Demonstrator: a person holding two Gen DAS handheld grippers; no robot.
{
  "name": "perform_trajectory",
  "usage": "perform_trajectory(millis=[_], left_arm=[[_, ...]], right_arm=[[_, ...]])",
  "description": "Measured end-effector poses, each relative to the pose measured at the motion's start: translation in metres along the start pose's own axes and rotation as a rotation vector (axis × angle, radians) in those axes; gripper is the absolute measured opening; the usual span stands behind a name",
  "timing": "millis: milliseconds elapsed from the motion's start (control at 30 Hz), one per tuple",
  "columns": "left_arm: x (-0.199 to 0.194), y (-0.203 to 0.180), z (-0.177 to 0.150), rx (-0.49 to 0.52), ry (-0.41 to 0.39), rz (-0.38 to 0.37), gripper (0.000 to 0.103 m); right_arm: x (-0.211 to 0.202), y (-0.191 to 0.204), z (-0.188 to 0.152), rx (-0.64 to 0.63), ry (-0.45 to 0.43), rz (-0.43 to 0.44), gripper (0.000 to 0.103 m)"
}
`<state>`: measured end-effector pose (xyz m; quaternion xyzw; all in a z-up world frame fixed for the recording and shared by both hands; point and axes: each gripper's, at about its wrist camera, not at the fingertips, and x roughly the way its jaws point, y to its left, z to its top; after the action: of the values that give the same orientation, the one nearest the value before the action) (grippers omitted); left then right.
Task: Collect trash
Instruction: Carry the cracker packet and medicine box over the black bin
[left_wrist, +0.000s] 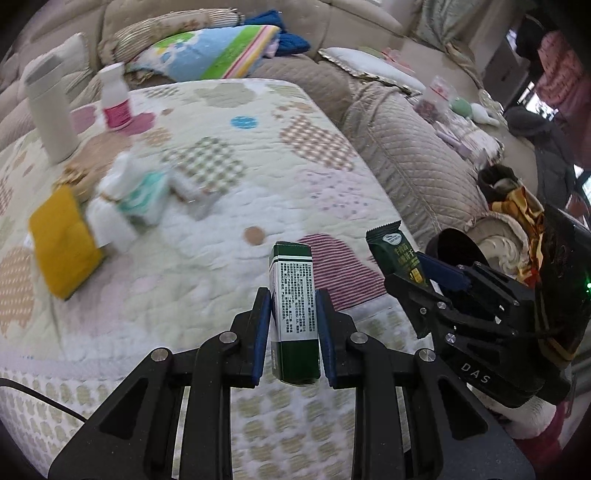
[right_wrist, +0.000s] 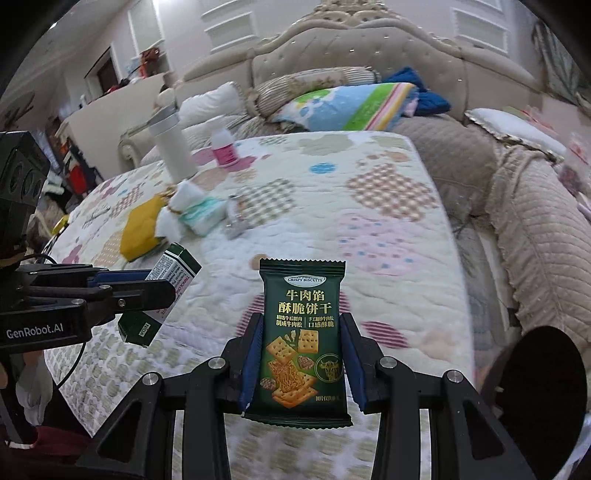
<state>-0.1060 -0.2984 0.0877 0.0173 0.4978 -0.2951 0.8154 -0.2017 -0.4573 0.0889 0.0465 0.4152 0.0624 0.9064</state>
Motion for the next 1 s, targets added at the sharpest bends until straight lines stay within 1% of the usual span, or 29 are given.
perform_trajectory(millis=[233, 667, 1000], left_arm=[[0.015, -0.038, 0.011, 0.065, 0.012, -0.029, 0.022], [0.048, -0.116, 0.027, 0.167, 0.047, -0.12, 0.022], [0.074, -0.165, 0.032, 0.228, 0.087, -0.161, 0.022]], right_arm=[[-0.022, -0.042, -0.01, 0.076, -0.024, -0.062, 0.039], [-0.058, -0.12, -0.042, 0.217, -0.034, -0.192, 0.039], [-0.072, -0.167, -0.062, 0.305, -0.026, -0.262, 0.039]])
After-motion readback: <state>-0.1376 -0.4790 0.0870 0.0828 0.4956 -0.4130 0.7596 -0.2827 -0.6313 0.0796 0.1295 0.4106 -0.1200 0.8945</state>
